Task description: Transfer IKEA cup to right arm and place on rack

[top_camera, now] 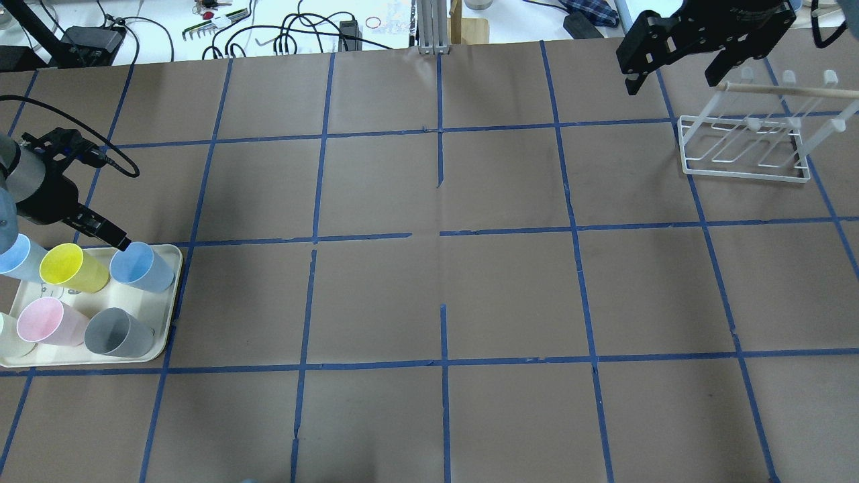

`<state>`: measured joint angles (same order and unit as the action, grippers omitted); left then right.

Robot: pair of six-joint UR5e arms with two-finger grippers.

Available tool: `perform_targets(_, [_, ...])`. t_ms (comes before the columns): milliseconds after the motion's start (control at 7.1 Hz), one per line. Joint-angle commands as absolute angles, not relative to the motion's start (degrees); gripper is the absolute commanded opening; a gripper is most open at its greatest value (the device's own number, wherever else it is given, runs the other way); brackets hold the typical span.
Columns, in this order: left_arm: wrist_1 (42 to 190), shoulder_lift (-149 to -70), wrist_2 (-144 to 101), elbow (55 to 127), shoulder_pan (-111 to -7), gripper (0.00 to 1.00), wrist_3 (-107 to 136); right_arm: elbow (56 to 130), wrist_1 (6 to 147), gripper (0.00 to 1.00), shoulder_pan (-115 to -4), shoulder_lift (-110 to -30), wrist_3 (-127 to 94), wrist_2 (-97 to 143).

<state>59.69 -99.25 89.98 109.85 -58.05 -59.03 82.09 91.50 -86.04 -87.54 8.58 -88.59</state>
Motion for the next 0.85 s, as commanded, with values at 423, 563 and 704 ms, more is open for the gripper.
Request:
perform_targets(423, [56.4, -105.3, 89.5, 110.0, -56.7, 0.75, -60.2, 82.1, 91.6, 1.00, -86.0, -87.5, 8.4, -88.6])
perform_targets(563, [56.4, -105.9, 89.4, 110.0, -56.7, 0.75, -60.2, 82.1, 91.8, 1.00, -86.0, -87.4, 8.3, -88.4])
perform_targets(704, [56.4, -106.3, 89.4, 110.0, -56.7, 0.65, -60.2, 82.1, 91.8, 1.00, -86.0, -87.4, 8.2, -88.4])
